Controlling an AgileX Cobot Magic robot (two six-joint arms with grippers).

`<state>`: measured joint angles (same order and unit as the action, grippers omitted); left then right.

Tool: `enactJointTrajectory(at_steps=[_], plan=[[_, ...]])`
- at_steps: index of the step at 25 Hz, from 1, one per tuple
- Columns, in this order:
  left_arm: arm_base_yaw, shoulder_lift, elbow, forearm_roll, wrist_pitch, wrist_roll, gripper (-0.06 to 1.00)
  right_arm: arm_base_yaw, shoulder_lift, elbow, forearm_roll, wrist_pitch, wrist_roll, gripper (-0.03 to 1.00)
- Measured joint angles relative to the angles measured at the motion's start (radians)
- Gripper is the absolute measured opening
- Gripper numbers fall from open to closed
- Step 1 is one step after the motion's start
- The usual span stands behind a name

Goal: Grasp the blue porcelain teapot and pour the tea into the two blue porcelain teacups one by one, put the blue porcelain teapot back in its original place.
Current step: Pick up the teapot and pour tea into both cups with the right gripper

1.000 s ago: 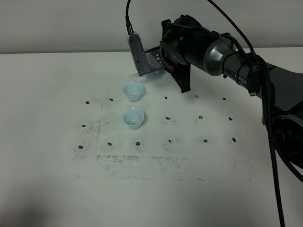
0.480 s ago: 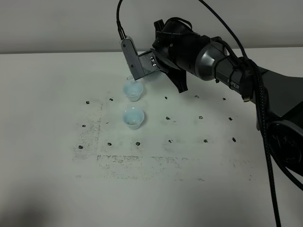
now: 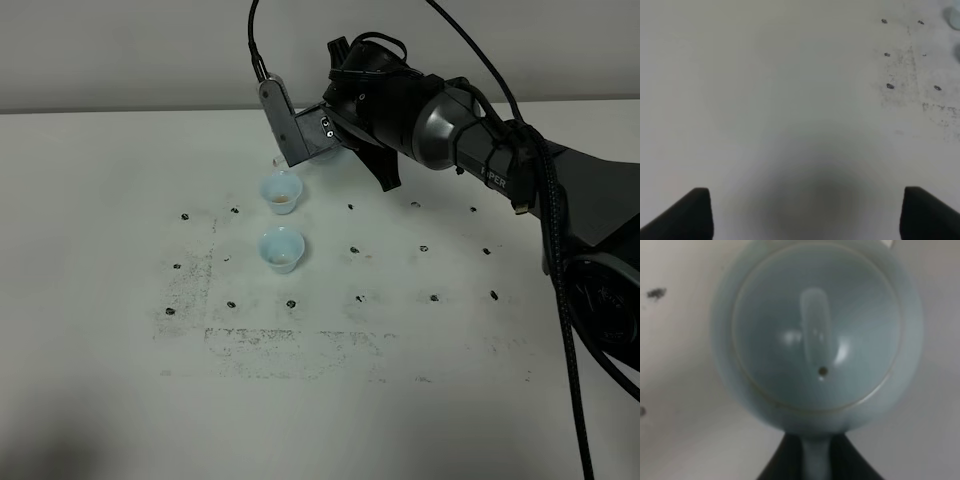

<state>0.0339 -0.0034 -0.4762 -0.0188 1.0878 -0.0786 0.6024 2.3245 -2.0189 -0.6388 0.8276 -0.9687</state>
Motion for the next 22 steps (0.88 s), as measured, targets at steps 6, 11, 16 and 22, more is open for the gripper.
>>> enactJointTrajectory(at_steps=[6, 11, 16, 22], plan=[[0.000, 0.000, 0.000, 0.000, 0.000, 0.000, 0.72, 0.000, 0.000, 0.000, -0.021, -0.004, 0.010, 0.05], [0.000, 0.000, 0.000, 0.000, 0.000, 0.000, 0.72, 0.000, 0.000, 0.000, -0.028, -0.004, 0.010, 0.05], [0.000, 0.000, 0.000, 0.000, 0.000, 0.000, 0.72, 0.001, 0.000, 0.000, -0.032, 0.011, 0.016, 0.05], [0.000, 0.000, 0.000, 0.000, 0.000, 0.000, 0.72, 0.028, 0.000, 0.000, -0.039, 0.036, 0.028, 0.05]])
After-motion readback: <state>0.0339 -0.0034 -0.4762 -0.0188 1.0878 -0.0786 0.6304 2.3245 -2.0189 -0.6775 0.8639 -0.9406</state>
